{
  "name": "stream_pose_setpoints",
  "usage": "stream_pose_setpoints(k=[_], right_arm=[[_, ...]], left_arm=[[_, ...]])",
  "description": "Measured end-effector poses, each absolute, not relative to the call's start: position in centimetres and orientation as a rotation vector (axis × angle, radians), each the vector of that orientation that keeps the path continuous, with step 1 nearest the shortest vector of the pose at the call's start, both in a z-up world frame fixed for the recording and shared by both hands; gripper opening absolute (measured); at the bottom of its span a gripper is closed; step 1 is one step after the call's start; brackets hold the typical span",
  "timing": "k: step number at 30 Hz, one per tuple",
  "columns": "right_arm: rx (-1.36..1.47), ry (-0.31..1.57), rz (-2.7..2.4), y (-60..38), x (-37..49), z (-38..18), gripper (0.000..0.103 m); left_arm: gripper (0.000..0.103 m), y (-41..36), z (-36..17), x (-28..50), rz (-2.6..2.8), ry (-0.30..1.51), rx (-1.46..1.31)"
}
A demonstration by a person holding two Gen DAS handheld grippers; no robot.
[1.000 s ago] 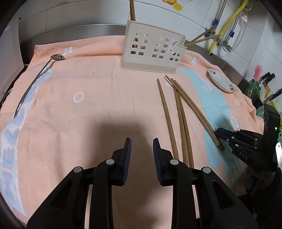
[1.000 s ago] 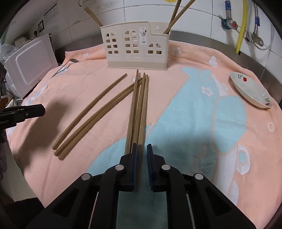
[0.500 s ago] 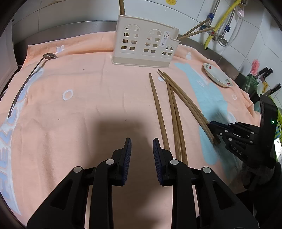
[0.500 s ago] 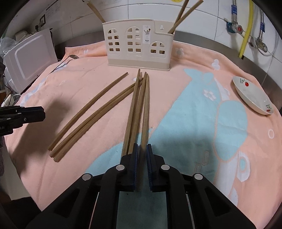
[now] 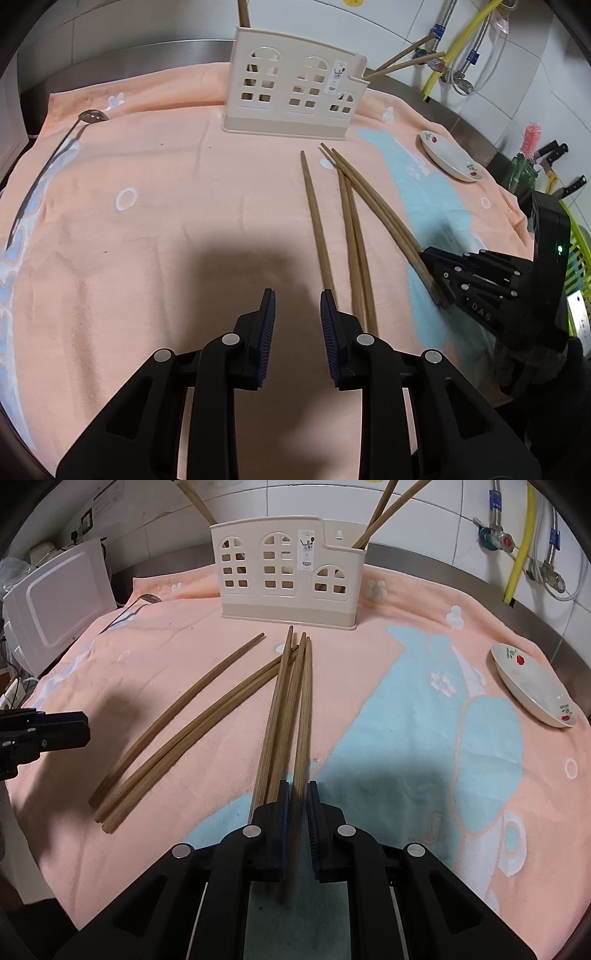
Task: Organize utensils
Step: 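Close the left tool on one chopstick while the right tool grasps another chopstick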
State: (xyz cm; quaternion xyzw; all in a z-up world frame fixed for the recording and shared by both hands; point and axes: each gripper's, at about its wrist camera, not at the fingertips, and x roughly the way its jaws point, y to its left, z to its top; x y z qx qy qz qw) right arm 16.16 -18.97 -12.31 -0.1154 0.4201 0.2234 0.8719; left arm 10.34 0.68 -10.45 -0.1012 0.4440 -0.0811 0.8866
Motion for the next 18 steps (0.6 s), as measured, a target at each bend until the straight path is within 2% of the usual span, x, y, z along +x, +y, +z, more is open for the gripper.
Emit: stream_pose_setpoints(k=[18], right_arm=[[-0.210,0.877,0.437,-21.2,15.2,-12.1,0.007]], left_arm=[[0.024,-2.3,-12.5,13.2,-0.166,0.959,-0.222]])
